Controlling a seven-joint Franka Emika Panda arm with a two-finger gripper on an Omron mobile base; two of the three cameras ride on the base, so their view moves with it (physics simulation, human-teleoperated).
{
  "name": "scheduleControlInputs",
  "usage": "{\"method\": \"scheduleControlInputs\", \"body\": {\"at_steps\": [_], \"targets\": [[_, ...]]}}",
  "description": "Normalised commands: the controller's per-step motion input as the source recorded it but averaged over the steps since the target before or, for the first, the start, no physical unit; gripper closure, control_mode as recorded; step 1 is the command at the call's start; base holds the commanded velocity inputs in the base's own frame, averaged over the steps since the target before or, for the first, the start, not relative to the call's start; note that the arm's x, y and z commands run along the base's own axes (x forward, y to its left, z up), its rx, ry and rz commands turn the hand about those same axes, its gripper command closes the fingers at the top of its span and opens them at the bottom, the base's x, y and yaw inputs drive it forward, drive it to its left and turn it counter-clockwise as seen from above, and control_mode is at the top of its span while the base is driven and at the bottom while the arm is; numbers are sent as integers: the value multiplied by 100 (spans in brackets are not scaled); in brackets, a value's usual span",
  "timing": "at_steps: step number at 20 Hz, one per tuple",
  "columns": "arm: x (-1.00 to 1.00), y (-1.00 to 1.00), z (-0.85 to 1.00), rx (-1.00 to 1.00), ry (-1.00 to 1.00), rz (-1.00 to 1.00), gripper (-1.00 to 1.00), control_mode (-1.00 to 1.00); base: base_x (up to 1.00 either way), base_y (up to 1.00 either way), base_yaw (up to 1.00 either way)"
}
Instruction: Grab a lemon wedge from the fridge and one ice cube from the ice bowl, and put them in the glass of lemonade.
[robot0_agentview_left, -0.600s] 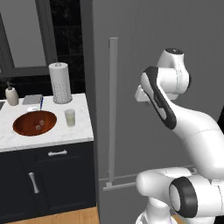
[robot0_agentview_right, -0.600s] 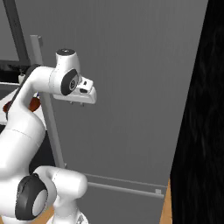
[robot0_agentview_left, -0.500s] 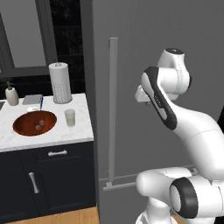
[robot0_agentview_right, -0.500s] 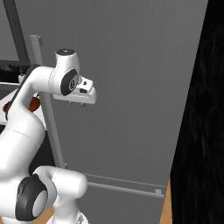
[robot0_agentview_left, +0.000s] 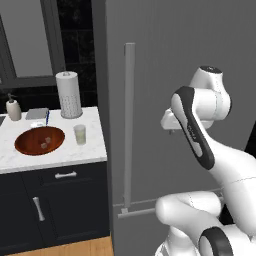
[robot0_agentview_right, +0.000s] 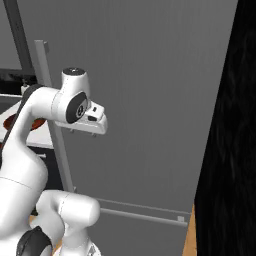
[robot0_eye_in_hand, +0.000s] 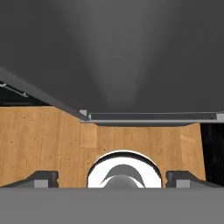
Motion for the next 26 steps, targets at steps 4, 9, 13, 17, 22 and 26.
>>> {"method": "scheduleControlInputs", "body": {"at_steps": [4, 9, 13, 17, 22, 26], "targets": [[-36, 0, -36, 5, 0, -2, -100, -100, 0, 0, 0], [-7, 0, -15, 2, 0, -1, -100, -100, 0, 0, 0], [-1, 6, 0, 0, 0, 0, -100, -100, 0, 0, 0], [-8, 26, 0, -2, 0, 0, -100, 100, -12, 47, 0], [0, 0, 0, 0, 0, 0, -100, 100, -3, 100, 0], [0, 0, 0, 0, 0, 0, -100, 100, 19, 100, 0]]}}
